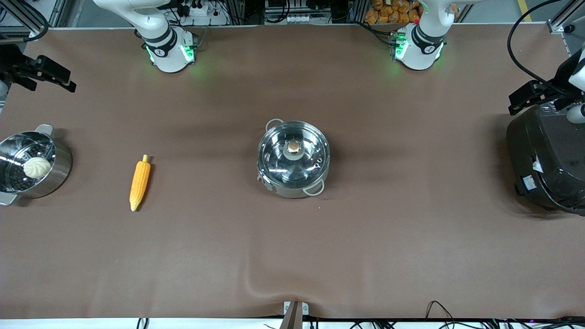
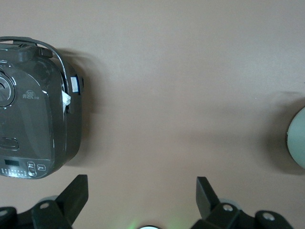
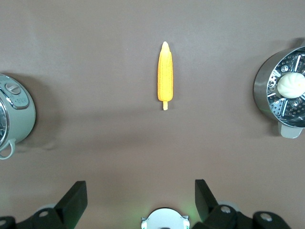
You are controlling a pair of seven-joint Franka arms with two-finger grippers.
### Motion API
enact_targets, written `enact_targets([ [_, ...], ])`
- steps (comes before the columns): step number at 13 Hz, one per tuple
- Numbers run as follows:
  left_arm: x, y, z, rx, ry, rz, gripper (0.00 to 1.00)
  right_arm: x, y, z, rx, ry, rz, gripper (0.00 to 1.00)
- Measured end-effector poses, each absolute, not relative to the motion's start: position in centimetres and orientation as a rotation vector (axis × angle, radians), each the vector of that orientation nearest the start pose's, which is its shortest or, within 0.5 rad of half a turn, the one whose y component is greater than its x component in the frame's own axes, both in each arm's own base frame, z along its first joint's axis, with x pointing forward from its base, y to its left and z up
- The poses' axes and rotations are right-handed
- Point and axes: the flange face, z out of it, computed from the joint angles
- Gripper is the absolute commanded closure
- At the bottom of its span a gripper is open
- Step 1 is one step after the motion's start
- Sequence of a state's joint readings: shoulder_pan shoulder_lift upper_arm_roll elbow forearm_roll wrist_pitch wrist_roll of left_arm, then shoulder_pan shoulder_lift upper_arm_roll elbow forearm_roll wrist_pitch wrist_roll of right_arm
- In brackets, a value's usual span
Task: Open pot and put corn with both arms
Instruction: 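Reach the right gripper to the corn while the left gripper reaches the lid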
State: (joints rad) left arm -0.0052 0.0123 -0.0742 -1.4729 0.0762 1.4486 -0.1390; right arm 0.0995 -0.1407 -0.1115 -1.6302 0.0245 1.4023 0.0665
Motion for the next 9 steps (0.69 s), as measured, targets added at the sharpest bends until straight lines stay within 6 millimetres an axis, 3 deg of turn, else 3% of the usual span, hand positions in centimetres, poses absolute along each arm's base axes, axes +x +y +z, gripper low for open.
enact_targets([
  [2, 54.7, -5.0, 64.7, -3.061, -0.059, 0.058, 0.00, 49.2, -0.7, 65.6, -3.099, 0.113, 0.137, 0.00],
  [6, 56.7, -9.8, 60.9, -3.057, -0.007, 0.114, 0.00, 49.6, -0.7, 65.3, -3.100, 0.114, 0.127, 0.00],
  [8, 57.4, -13.6, 59.1, -3.055, -0.037, 0.130, 0.00, 50.7, -0.7, 64.0, -3.102, 0.116, 0.082, 0.00],
  [9, 57.7, -15.7, 58.2, -3.057, -0.060, 0.136, 0.00, 51.6, -0.6, 62.2, -3.103, 0.119, 0.058, 0.00],
])
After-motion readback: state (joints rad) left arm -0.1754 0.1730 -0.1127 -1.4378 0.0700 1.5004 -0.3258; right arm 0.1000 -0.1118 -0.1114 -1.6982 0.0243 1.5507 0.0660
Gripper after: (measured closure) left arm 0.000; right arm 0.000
